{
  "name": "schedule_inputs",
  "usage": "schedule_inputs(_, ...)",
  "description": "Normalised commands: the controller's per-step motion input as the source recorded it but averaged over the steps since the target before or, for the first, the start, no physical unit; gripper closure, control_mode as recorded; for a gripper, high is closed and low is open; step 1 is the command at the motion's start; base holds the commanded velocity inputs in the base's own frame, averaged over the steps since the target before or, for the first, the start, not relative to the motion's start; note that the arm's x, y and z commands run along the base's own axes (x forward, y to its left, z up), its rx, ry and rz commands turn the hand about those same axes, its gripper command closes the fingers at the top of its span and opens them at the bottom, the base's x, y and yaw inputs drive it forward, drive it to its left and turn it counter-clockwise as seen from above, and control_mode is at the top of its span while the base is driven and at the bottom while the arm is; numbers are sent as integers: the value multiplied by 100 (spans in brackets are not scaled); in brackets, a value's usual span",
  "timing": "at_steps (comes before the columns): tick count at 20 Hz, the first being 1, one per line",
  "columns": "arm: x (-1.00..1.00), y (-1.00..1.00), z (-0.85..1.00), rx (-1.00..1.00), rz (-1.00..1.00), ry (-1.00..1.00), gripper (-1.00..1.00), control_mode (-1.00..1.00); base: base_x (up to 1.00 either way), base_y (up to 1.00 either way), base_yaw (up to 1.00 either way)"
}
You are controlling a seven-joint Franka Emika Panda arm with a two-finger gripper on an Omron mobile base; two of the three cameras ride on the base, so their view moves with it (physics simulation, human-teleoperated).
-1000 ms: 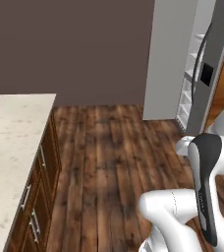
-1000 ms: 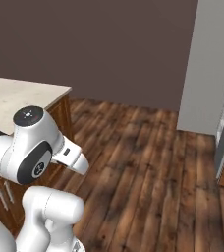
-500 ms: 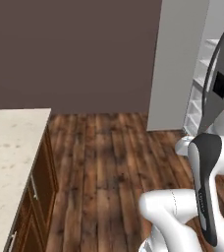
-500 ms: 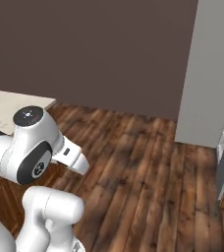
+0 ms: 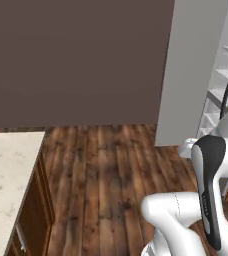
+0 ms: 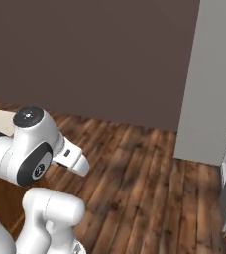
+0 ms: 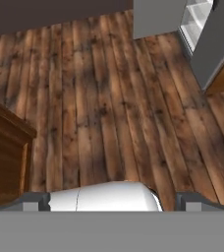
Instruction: Pick the egg and butter from the fridge and place them by the bowl for mixing.
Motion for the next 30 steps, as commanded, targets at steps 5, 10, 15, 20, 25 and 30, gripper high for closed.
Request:
schedule_inputs(5,0,0,0,0,0,0,-100,100,93,4,0)
schedule_inputs(10,0,0,0,0,0,0,-100,100,92,3,0)
schedule_inputs(15,0,0,0,0,0,0,-100,100,90,0,0)
schedule_inputs(20,0,0,0,0,0,0,-100,100,90,0,0)
schedule_inputs(25,0,0,0,0,0,0,-100,100,91,0,0)
schedule_inputs(30,0,0,0,0,0,0,-100,100,81,16,-16)
